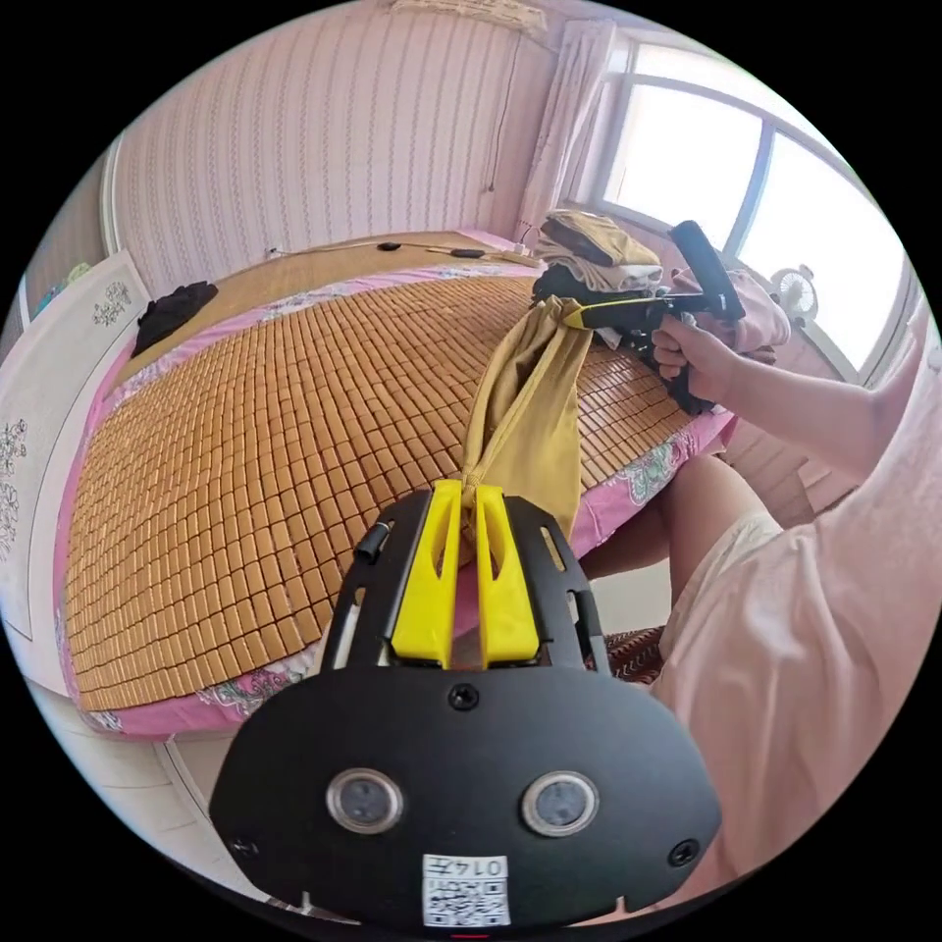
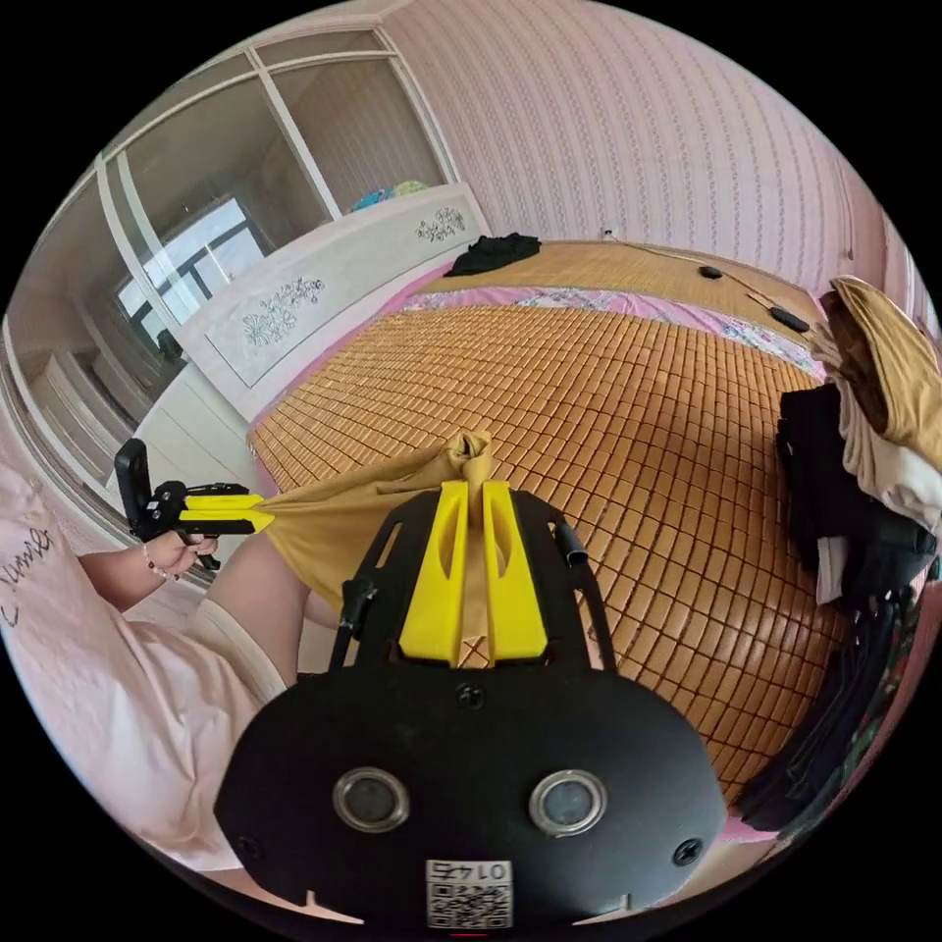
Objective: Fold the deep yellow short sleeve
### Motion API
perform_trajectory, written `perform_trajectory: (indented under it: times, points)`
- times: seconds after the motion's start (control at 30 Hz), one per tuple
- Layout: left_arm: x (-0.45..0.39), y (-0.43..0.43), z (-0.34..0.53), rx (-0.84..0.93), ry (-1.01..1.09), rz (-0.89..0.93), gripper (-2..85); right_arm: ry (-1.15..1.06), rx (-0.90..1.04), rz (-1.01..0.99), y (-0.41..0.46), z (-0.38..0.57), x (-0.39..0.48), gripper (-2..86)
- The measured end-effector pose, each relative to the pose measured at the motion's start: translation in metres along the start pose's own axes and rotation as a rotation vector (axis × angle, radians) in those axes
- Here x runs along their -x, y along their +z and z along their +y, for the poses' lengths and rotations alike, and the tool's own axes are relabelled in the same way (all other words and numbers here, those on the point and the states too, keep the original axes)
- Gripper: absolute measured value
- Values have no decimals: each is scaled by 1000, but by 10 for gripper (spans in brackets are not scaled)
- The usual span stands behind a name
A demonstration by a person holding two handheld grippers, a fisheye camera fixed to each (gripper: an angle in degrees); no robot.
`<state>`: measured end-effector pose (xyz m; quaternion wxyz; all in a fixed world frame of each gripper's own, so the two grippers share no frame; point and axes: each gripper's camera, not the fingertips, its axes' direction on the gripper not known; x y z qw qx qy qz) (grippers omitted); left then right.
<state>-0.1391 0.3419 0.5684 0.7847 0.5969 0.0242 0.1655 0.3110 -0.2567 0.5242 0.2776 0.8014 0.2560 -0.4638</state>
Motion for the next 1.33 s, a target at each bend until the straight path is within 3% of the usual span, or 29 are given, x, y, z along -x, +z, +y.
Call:
perform_trajectory:
  times: [0.17, 0.33, 0.43, 0.53, 0.63, 0.7, 0.8, 0.93, 1.0, 1.17, 1.33]
  points:
    - [-41, -26, -44, -106, 95, 46, -1, 67, -210, 76, -92, 98, 16, 16]
    - [-85, -29, -128, -232, 269, 103, -1, 35, -353, 237, -184, 132, 18, 19]
    - [-108, -13, -206, -309, 339, 180, 4, 9, -323, 323, -239, 113, -10, 24]
    - [-134, 22, -311, -334, 374, 235, 19, 70, -171, 432, -274, 58, -75, 37]
    - [-153, 76, -412, -321, 279, 261, 55, 289, -103, 623, -284, 9, -165, 77]
    - [-165, 115, -459, -240, 231, 169, 71, 430, -21, 682, -276, 7, -209, 87]
    - [-171, 143, -463, -152, 203, 162, 77, 499, -31, 619, -260, 48, -219, 102]
    - [-195, 143, -431, -91, 323, 189, 77, 310, -66, 638, -232, 150, -132, 108]
    - [-218, 138, -403, -53, 397, 117, 73, 288, -59, 662, -217, 204, -90, 108]
    - [-256, 131, -351, 19, 413, 153, 74, 376, -61, 538, -182, 364, 13, 104]
    - [-298, 118, -316, 6, 436, 227, 80, 450, -54, 513, -165, 456, 67, 81]
